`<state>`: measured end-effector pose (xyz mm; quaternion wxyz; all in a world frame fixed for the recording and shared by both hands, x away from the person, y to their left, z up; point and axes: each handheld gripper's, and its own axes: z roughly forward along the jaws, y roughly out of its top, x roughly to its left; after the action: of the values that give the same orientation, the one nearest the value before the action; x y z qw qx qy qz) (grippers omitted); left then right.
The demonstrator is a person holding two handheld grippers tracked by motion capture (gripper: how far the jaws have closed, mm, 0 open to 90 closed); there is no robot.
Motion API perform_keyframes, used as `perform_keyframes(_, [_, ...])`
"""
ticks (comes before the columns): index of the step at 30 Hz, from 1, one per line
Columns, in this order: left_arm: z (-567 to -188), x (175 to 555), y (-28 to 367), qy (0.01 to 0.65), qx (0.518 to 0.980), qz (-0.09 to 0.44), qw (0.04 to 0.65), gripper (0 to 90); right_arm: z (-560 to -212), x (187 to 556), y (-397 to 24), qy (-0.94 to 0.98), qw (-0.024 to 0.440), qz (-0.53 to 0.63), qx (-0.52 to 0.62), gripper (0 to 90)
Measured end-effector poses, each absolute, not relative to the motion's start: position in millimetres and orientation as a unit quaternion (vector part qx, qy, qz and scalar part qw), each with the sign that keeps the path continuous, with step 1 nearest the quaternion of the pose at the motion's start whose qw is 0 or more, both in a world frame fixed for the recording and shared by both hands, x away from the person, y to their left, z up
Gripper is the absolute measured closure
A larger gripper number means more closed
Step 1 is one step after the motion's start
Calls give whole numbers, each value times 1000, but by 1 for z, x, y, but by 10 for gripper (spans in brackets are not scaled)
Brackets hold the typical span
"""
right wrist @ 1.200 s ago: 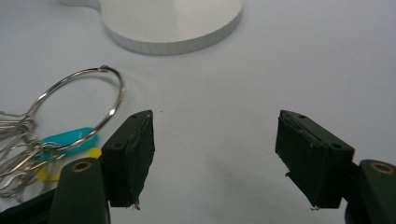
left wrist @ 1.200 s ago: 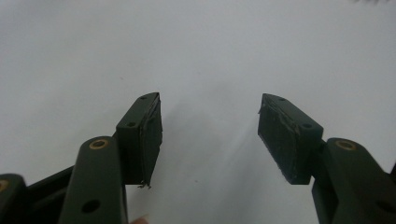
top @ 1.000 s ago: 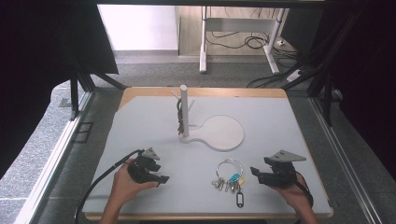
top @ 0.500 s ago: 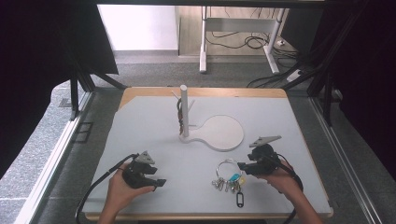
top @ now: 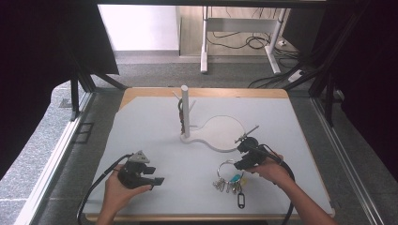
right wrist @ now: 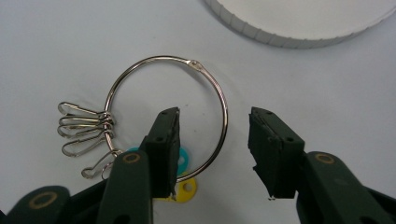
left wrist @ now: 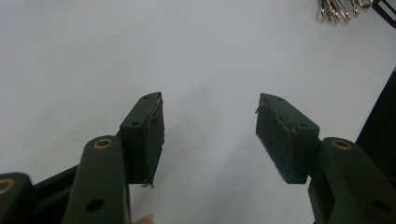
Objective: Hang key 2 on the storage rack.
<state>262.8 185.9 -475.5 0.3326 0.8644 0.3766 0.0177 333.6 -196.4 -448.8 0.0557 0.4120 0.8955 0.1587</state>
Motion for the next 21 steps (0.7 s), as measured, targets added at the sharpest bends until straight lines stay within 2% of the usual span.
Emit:
perform_keyframes(9, [-477,272,188,378,863,17,334,422,-464,349,-197,895,14,119,429,618])
perform_keyframes(12, [-478,275,188,380,863,16,333,422,-471,353,-198,892,-8,115,437,672])
perform_keyframes(14, [-479,276,188,380,862,15,334,422,-476,355,-200,892,-13,107,440,772])
perform_keyframes(15, [-479,276,188,380,862,15,334,422,-476,355,-200,892,-13,107,440,772])
perform_keyframes(16, [-478,276,188,383,860,20,336,423,-477,356,-200,892,-22,108,438,815])
perform_keyframes(21, [-476,274,190,386,857,27,341,424,-473,357,-201,890,-47,116,438,855])
